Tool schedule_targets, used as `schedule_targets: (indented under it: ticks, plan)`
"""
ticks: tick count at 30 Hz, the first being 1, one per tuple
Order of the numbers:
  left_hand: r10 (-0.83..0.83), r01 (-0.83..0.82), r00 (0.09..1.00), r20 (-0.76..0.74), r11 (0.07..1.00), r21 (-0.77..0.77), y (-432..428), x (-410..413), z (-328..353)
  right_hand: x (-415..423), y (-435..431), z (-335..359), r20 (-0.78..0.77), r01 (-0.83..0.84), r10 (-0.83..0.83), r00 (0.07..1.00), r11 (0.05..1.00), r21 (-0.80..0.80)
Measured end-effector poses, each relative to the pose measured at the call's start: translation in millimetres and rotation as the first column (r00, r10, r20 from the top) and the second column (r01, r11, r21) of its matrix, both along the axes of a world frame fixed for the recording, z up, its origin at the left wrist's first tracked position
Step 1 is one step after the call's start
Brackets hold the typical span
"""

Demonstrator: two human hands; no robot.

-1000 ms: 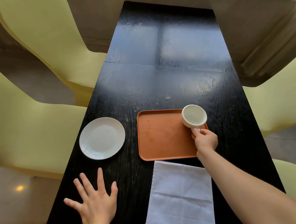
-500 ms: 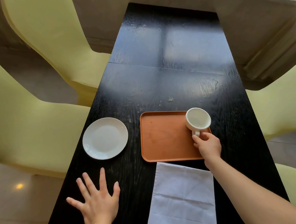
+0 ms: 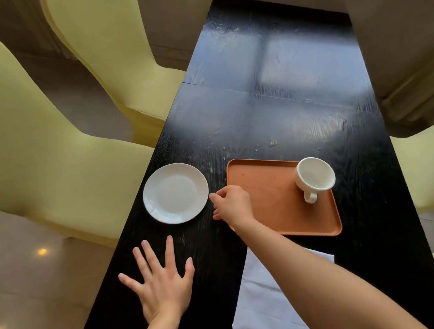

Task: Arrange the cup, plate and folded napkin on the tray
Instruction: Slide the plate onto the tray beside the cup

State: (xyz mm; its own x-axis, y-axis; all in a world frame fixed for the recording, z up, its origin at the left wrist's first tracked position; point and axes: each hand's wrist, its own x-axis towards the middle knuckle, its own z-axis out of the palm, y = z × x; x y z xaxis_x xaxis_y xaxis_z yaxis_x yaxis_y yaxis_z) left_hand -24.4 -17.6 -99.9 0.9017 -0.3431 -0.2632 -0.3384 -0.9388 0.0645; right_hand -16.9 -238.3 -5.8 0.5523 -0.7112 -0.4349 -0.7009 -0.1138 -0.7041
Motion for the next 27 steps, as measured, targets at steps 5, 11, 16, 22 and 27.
schedule_targets:
  ticks: [5,11,16,22,27]
  plan:
    - [-0.017,0.017,1.000,0.007,1.000,-0.022,-1,1,-1,25,8,-20,-0.170,0.071,-0.060,0.984,0.995,0.063]
    - [-0.024,0.025,0.999,0.024,0.998,-0.050,0,2,-6,34,10,-37,-0.140,0.224,-0.200,0.970,0.958,0.178]
    - [-0.021,0.022,1.000,0.018,0.999,-0.048,0,2,-7,32,13,-39,-0.083,0.219,-0.205,0.975,0.947,0.234]
    - [-0.010,0.011,1.000,0.019,0.999,-0.039,-1,1,-3,13,13,-22,0.067,0.234,-0.278,0.958,0.898,0.373]
    - [0.014,-0.013,1.000,0.015,0.999,-0.042,-2,0,0,-12,0,0,0.175,0.308,-0.422,0.890,0.837,0.452]
